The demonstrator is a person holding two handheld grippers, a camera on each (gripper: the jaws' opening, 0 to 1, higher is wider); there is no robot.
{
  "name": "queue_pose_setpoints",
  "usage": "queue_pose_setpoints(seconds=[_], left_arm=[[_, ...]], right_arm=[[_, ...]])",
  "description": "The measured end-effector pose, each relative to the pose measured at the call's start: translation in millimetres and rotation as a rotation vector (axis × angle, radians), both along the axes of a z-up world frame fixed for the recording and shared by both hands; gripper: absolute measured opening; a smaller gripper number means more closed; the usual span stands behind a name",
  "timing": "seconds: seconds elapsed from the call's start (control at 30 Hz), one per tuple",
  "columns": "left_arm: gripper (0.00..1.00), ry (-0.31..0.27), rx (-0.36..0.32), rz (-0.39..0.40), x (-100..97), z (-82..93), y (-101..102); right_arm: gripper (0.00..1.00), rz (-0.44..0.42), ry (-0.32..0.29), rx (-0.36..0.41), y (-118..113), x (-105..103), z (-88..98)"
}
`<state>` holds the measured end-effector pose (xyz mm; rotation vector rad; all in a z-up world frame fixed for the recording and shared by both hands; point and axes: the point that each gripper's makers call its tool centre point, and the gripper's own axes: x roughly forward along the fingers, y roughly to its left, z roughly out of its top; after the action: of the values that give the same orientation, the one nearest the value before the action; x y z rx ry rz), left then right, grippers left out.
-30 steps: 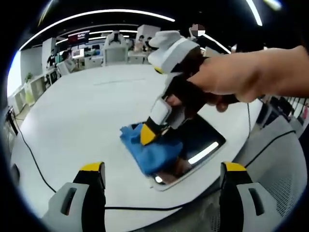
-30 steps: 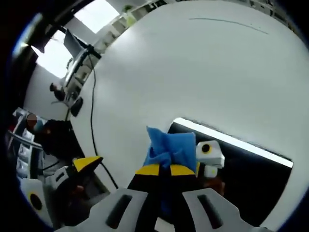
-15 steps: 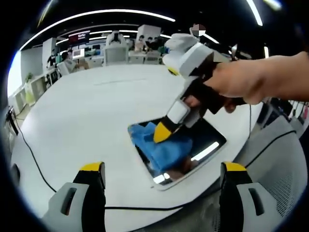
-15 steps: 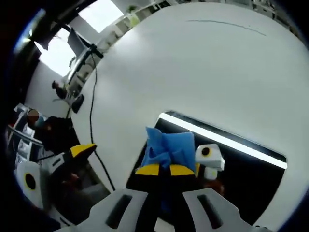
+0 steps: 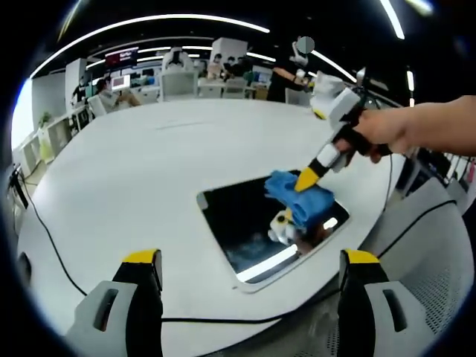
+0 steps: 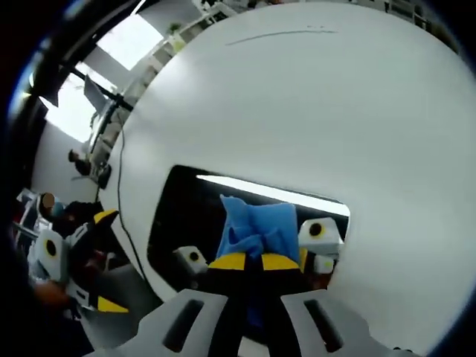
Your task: Wipe the mirror surface with the cleaning cloth until all visible marks leave the cleaned area.
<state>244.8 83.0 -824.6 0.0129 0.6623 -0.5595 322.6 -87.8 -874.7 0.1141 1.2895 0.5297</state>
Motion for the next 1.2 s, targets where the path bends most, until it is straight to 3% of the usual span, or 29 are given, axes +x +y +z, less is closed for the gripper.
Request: queue_pose_setpoints(seconds=[0.17, 0.3, 0.73, 0.9, 1.2], left_arm=[[0.99, -0.001, -0.002, 0.001, 0.1, 0.6, 0.0], [0.99, 0.001, 0.000, -0.004, -0.4, 0.6, -0.7], [0.99, -0.002, 0.019, -0.011, -0.2, -0.6, -0.5], [0.99, 0.000, 0.017, -0.002, 0.3, -0.8, 0.7], [0.99, 0.003, 0.012, 0.007, 0.7, -0.2, 1.3]], right_arm=[[0.00, -0.042, 0.008, -0.012, -26.2, -2.8, 0.0], [0.00, -0.039, 0.002, -0.037, -33.6, -4.9, 0.6], [0.00, -0.083, -0.049, -0.058, -34.0, -7.9, 2.7], [0.00, -0.057, -0.062, -0.084, -30.3, -29.0, 3.4], [0.00, -0.097, -0.047, -0.050, -31.5, -66.9, 4.6]])
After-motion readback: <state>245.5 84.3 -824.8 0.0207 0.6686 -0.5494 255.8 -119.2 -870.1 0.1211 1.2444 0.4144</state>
